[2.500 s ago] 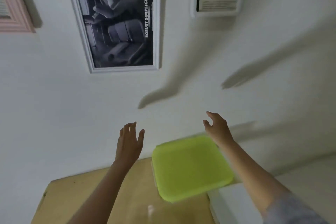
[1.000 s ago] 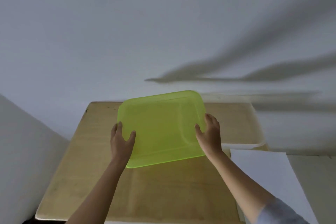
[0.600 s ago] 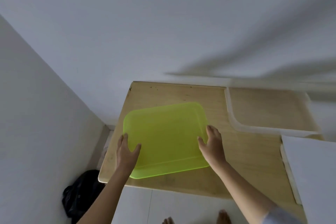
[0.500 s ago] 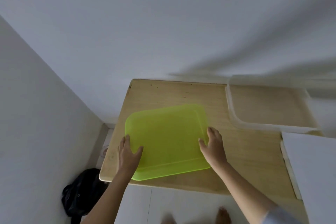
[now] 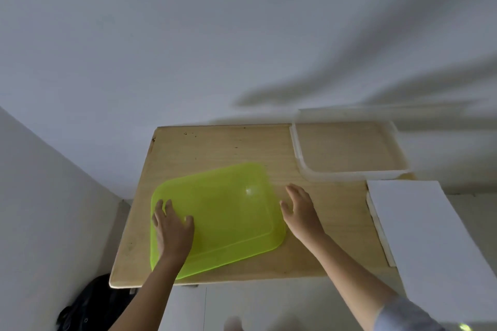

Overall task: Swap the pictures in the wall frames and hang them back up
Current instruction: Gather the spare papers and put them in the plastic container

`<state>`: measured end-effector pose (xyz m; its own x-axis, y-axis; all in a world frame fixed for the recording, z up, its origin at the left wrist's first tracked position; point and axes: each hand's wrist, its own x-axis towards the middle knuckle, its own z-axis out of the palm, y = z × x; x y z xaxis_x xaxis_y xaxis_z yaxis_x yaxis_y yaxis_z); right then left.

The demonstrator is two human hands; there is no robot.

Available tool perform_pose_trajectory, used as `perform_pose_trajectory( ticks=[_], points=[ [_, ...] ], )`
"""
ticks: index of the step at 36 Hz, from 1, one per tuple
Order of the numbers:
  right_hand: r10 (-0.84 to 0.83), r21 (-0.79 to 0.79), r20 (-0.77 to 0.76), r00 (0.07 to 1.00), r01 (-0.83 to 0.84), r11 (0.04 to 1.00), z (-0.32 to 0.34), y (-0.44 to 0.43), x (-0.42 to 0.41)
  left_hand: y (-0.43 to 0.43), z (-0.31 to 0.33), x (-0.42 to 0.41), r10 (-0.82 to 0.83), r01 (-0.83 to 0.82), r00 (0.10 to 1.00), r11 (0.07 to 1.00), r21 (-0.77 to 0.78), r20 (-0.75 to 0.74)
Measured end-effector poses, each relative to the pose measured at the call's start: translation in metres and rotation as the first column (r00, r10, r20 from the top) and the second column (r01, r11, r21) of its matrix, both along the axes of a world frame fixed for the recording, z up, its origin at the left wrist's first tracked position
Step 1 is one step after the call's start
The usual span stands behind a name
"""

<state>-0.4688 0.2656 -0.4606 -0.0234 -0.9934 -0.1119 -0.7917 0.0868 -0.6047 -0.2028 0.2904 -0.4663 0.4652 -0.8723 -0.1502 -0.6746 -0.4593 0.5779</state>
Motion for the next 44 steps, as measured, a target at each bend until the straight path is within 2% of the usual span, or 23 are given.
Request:
perform_pose_trajectory(
  ticks=[6,9,14,19,25,28,36,44],
  points=[
    [-0.117,-0.130,0.009,0.993,0.117,0.985,0.029,0.003,-0.095,-0.027,0.017,-0.101,-0.184,0.170,0.981,0.966,-0.198,-0.056],
    [-0.203,-0.139,0.006,0.979,0.202,0.970,0.033,0.012,-0.156,-0.027,0.016,-0.169,-0.295,0.263,0.951,0.931,-0.254,-0.096],
    [-0.300,-0.076,-0.034,0.953,0.297,0.952,0.027,0.040,-0.259,-0.004,-0.004,-0.278,-0.479,0.444,0.861,0.872,-0.206,-0.171],
    [-0.428,0.025,-0.024,0.904,0.428,0.903,0.014,0.067,-0.335,0.019,-0.017,-0.368,-0.544,0.540,0.804,0.837,-0.090,-0.238],
    [-0.472,0.187,-0.001,0.882,0.463,0.866,-0.002,0.081,-0.370,0.029,-0.028,-0.423,-0.475,0.491,0.840,0.871,-0.004,-0.260],
    [-0.472,0.238,0.019,0.881,0.454,0.858,-0.007,0.083,-0.375,0.032,-0.033,-0.433,-0.438,0.454,0.872,0.891,0.027,-0.218],
    [-0.444,0.162,0.083,0.892,0.427,0.890,-0.020,0.092,-0.367,0.035,-0.032,-0.435,-0.436,0.445,0.887,0.895,0.025,-0.153],
    [-0.451,0.159,0.125,0.884,0.431,0.888,-0.024,0.097,-0.351,0.034,-0.029,-0.422,-0.364,0.379,0.908,0.925,0.035,-0.207]
  ],
)
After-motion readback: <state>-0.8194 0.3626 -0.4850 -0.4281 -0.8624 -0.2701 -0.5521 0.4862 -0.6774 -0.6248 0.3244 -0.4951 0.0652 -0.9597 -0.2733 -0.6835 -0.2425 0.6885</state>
